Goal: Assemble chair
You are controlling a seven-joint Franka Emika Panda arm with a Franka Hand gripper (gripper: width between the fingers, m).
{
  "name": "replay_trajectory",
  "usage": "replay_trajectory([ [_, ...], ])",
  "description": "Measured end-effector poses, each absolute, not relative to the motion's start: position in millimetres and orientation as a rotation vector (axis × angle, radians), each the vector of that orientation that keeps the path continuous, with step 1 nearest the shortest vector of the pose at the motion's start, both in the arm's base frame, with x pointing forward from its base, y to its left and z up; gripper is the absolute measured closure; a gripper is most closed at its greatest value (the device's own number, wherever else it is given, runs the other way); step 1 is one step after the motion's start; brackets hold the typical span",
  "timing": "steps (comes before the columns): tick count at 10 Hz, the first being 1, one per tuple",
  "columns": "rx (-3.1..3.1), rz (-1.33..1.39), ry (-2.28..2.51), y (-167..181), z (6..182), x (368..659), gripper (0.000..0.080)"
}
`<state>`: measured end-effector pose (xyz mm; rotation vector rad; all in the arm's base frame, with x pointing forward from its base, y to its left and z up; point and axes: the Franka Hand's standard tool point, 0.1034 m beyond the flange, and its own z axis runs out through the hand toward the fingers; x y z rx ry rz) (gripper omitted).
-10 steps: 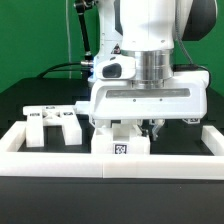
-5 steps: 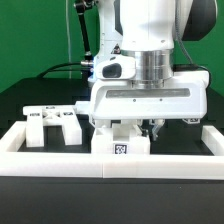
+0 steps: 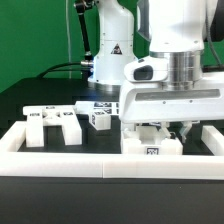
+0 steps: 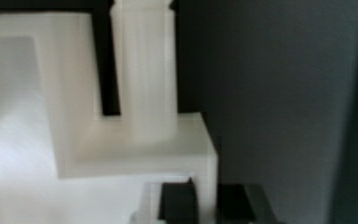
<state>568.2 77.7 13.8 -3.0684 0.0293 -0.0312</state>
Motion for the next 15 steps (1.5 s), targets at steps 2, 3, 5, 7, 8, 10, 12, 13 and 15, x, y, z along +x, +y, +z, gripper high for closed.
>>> replay_trajectory([
  [2, -3.066, -0.049, 0.003, 89.4, 15.2, 577.2, 0.0765],
  [3, -3.064, -0.061, -0.009, 94.6, 15.6, 583.4, 0.0765],
  [5, -3.060, -0.079, -0.040, 111.2, 18.1, 592.4, 0.0765],
  [7, -3.058, -0.085, -0.047, 114.9, 18.2, 595.1, 0.0765],
  [8, -3.058, -0.086, -0.047, 114.8, 18.2, 595.1, 0.0765],
  [10, -3.058, -0.084, -0.045, 113.8, 19.1, 595.1, 0.0665],
  [12, -3.059, -0.072, -0.038, 110.6, 31.5, 596.6, 0.0391],
  [13, -3.058, -0.080, -0.038, 110.3, 36.0, 597.4, 0.0220],
  [15, -3.056, -0.094, -0.035, 108.3, 48.2, 594.6, 0.0172],
])
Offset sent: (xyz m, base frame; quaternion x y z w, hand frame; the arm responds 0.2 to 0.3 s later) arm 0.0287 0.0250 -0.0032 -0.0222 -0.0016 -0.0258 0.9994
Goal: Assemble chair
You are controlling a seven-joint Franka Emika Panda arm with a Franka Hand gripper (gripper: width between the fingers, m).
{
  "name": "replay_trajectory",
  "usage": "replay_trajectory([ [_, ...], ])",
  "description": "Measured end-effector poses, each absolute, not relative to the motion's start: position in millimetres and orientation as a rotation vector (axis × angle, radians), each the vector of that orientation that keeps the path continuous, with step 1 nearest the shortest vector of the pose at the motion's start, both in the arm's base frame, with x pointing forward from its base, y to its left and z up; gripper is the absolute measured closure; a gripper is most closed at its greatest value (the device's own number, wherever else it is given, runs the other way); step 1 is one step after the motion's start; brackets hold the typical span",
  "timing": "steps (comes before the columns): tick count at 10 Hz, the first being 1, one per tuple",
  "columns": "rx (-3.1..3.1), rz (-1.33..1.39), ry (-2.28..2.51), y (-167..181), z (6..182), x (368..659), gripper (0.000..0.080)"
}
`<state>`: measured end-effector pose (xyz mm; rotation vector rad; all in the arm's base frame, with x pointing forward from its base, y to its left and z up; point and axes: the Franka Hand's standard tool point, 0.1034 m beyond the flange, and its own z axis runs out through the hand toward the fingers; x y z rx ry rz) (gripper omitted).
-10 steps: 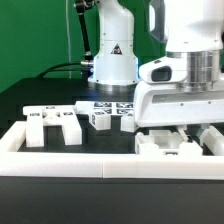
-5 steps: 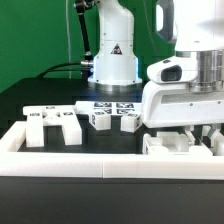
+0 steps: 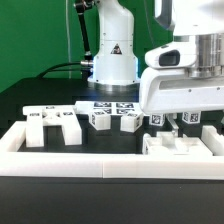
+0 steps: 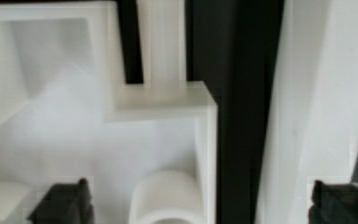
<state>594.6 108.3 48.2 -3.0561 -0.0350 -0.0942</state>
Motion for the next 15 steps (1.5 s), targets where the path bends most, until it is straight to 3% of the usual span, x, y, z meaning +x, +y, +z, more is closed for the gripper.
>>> replay_trajectory([
  [4, -3.068, -0.059, 0.001, 95.1, 58.1, 552.8, 0.0150],
  [6, -3.083, -0.034, 0.032, 67.1, 60.4, 531.9, 0.0150],
  [11, -3.086, -0.032, 0.052, 62.8, 59.3, 528.4, 0.0150],
  [15, -3.092, 0.050, 0.286, 7.5, 56.4, 491.6, 0.0150],
])
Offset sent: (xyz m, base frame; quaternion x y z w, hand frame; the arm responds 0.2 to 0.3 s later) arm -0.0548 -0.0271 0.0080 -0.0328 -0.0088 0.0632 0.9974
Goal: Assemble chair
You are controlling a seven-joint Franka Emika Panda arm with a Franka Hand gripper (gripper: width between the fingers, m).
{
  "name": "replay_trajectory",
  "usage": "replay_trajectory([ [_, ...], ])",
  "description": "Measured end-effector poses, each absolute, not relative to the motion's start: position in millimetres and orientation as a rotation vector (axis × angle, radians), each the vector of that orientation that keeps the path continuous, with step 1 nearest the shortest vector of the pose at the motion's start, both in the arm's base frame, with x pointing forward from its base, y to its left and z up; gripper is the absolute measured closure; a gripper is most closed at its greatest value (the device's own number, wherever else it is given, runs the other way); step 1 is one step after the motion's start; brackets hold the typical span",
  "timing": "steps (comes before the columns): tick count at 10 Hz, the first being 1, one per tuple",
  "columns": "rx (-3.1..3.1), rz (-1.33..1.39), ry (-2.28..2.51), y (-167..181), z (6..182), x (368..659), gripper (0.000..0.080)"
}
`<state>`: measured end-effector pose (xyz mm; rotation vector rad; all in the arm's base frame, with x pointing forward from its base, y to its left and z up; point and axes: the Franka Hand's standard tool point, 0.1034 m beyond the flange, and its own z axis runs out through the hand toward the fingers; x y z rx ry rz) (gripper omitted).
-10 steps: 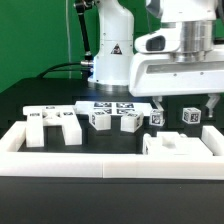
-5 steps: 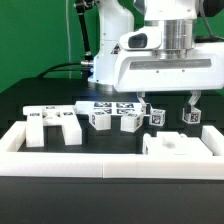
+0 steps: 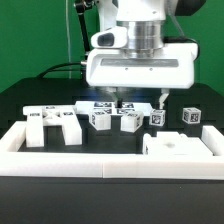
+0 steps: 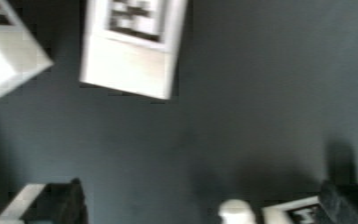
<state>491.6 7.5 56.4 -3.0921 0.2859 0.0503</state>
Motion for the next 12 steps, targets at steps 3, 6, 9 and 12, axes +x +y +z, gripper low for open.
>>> replay_trajectory([
  [3, -3.098, 0.044, 0.254, 0.5, 54.2, 489.8, 0.0150],
  [6, -3.040, 0.091, 0.575, -19.1, 53.2, 486.4, 0.0150],
  [9, -3.033, 0.127, 0.586, -20.9, 50.1, 483.3, 0.0150],
  [12, -3.021, 0.260, 0.524, -19.7, 48.3, 475.7, 0.0150],
])
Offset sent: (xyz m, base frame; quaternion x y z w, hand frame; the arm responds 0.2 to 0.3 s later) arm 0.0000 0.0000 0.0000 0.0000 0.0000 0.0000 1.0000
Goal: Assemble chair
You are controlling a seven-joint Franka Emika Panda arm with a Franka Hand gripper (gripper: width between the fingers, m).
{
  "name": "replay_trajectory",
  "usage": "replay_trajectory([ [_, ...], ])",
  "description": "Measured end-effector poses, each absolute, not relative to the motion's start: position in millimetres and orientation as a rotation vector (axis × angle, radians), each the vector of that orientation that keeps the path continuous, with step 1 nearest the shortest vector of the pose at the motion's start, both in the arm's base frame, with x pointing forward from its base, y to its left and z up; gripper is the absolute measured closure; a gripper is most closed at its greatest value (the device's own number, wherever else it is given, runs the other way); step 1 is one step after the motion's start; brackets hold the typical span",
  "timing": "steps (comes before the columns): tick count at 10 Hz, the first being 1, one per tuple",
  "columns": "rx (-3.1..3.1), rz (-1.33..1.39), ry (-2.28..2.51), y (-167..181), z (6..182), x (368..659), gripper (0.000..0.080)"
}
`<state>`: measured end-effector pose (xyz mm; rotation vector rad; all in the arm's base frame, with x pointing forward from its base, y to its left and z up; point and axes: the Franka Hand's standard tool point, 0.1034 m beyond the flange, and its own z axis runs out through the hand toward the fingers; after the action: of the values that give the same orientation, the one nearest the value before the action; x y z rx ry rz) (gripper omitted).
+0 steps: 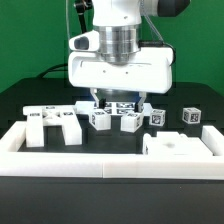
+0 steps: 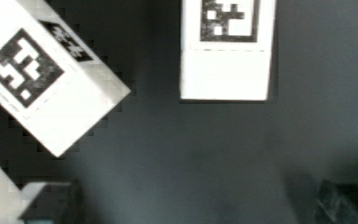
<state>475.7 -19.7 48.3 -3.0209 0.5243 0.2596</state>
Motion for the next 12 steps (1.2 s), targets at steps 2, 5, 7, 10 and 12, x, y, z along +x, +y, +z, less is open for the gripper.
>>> replay_trajectory([
  [2, -3.000, 0.373, 0.512, -14.2, 46.1, 481.0, 0.0150],
  [5, -2.934, 0.631, 0.489, -9.5, 48.4, 481.5, 0.0150],
  [7, -2.872, 0.818, 0.486, -10.0, 47.6, 474.4, 0.0150],
  [10, -2.776, 1.070, 0.468, -7.5, 44.5, 463.4, 0.0150],
  [12, -2.764, 1.109, 0.459, -7.0, 37.1, 471.6, 0.0150],
])
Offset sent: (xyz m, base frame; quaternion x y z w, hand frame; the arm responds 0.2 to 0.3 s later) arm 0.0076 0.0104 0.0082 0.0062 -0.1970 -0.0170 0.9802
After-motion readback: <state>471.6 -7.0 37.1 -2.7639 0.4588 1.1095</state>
